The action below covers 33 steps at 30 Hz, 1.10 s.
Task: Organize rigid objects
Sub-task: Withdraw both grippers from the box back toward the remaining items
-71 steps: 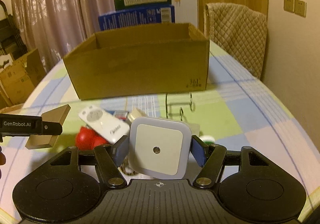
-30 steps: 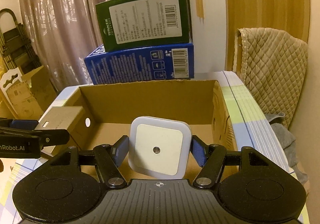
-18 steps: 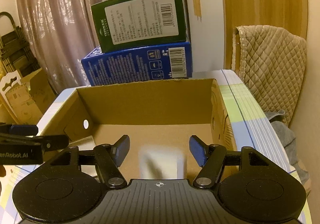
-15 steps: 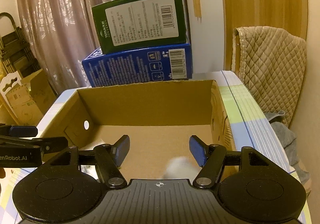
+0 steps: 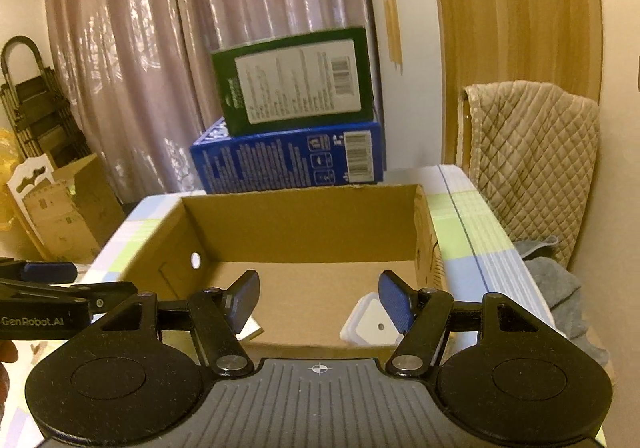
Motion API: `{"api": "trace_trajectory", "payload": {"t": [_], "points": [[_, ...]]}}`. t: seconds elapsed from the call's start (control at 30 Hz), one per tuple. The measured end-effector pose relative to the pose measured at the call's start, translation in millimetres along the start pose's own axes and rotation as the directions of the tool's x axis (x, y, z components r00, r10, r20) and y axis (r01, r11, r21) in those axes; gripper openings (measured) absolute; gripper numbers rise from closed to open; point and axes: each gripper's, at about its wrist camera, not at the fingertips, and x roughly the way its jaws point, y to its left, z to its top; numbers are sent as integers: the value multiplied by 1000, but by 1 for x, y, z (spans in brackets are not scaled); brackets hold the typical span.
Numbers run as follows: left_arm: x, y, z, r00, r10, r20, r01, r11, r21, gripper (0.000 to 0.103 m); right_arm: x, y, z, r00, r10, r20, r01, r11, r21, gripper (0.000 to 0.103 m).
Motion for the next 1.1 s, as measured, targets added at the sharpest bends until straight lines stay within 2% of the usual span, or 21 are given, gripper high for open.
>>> {"api": "trace_trajectory", "payload": {"t": [0.47,0.87,1.1], "points": [[-80,-7,-47,1000,9,4,-9,999,-39,84,-88,12,-37,1000,15,6,-15,1000,17,63],[-112,-20,-101,1000,10,-26,-12,998,-58,84,-141,-4,-90,1000,-6,-23,7,997,80,63],[-127,-22,-133,999,5,-36,-8,997,-82,84,-164,-12,-120,998,-29,-50,33,997,71,64]]}}
